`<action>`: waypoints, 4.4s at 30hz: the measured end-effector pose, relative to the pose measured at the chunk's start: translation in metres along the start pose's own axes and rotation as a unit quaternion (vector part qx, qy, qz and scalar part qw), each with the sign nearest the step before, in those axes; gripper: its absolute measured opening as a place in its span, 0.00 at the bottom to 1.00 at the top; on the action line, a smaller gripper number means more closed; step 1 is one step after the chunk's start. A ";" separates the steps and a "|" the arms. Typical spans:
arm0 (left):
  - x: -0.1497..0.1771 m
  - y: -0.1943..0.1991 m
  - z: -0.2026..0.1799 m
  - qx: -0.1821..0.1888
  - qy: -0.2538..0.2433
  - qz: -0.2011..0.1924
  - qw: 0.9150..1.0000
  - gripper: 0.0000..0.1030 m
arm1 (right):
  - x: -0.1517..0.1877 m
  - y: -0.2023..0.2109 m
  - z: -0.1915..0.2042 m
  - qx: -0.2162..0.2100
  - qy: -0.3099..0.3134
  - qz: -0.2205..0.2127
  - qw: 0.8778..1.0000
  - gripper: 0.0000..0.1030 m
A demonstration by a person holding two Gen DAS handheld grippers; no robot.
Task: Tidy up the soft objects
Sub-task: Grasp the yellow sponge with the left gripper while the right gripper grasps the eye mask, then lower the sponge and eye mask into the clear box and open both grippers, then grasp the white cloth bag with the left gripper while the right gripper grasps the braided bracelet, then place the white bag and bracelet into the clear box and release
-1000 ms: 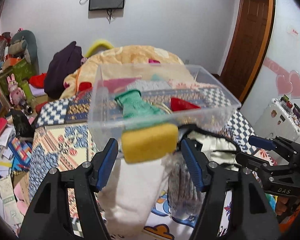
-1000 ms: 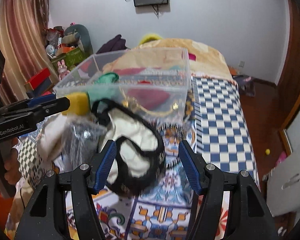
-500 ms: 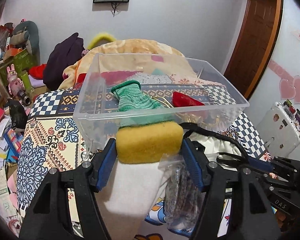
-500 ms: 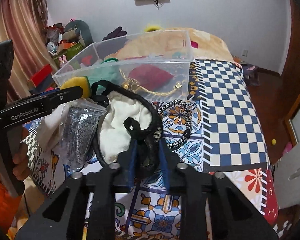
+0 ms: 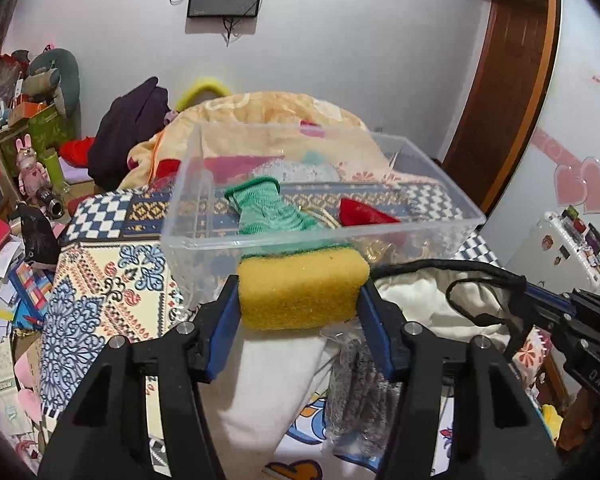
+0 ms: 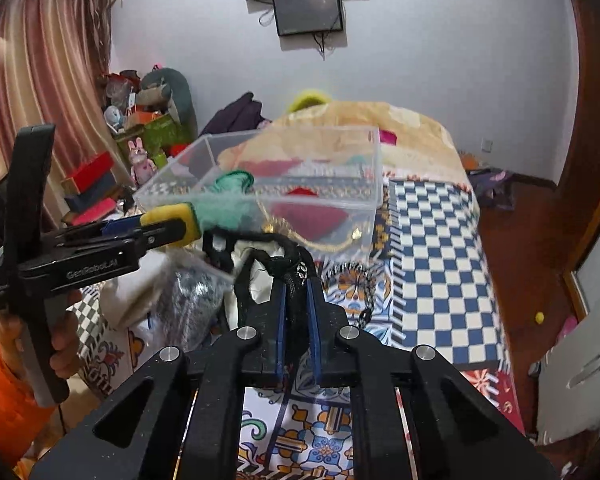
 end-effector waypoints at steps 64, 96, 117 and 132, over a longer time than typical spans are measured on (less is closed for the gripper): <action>-0.051 -0.044 0.004 -0.044 -0.060 -0.002 0.997 0.69 | -0.067 -0.087 -0.020 0.053 0.034 0.016 0.998 0.22; 0.010 0.021 0.023 -0.017 -0.039 0.023 0.999 0.92 | 0.009 -0.045 -0.030 0.048 0.031 0.065 0.996 0.82; 0.057 -0.005 0.028 0.005 -0.006 0.080 0.997 0.63 | 0.030 -0.060 -0.018 0.017 0.035 0.091 0.995 0.31; 0.043 0.028 0.026 -0.003 -0.025 0.038 0.999 0.19 | 0.020 -0.050 -0.005 -0.010 0.045 0.069 0.997 0.14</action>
Point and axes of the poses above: each gripper's, at about its wrist camera, not at the fingertips, and y roughly against the way its jaws point, z to its left, x to its underside, the point moved 5 cm from there along -y, roughly the way its jaws point, and after that the axes turned 6 degrees about -z, right-handed, at the moved point
